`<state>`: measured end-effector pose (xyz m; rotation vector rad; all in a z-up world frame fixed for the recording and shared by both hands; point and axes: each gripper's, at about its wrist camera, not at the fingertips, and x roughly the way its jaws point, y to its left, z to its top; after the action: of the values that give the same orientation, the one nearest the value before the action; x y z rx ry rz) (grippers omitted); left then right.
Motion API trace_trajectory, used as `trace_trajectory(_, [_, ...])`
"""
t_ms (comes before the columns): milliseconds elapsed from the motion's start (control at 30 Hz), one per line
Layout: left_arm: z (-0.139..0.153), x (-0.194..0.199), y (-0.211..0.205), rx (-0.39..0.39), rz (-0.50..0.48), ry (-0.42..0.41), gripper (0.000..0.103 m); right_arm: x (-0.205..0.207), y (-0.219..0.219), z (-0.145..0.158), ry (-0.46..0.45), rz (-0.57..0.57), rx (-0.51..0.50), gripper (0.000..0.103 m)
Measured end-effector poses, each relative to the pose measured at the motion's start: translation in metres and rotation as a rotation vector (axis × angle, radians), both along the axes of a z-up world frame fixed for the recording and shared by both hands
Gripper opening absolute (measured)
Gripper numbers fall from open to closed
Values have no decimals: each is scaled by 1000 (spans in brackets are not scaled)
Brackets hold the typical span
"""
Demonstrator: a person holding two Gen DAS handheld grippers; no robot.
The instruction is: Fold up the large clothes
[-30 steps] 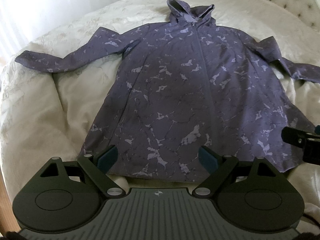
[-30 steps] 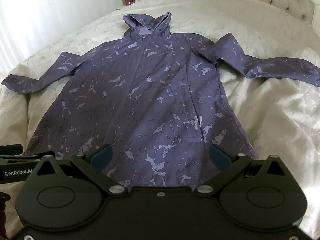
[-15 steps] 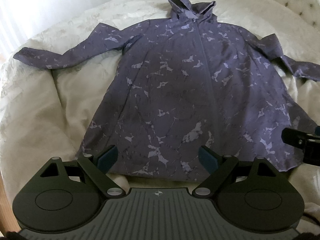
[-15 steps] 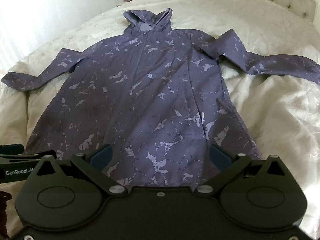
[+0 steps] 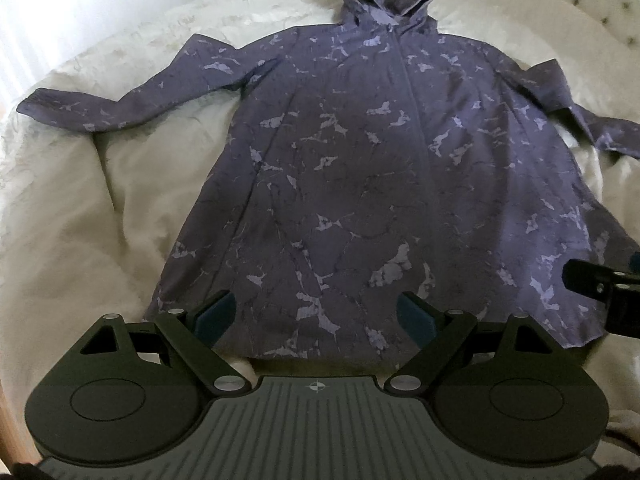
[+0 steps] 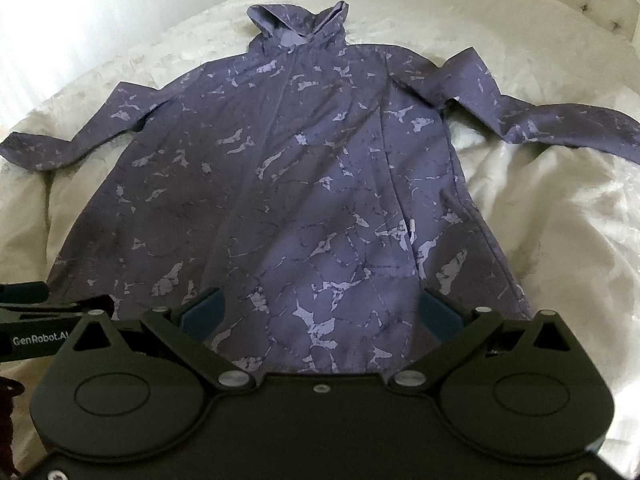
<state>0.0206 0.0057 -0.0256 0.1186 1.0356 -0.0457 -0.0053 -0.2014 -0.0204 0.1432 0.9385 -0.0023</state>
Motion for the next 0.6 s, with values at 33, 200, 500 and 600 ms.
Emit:
trace_trajectory(33, [0,2,0,0,0,2,88,2,0,0,4,0,-2,102])
trace_trajectory(200, [-2,11,0,1,0,14,88,11,-1,-3,22,-1,-7,102])
trace_trajectory(500, [-7,39,4,-2,15,38,88,38,-3,-4,42,17,-12,102])
trace_trajectory(600, [-8,49,6,2,26,43,88,52,-4,-6,47,17,7,102])
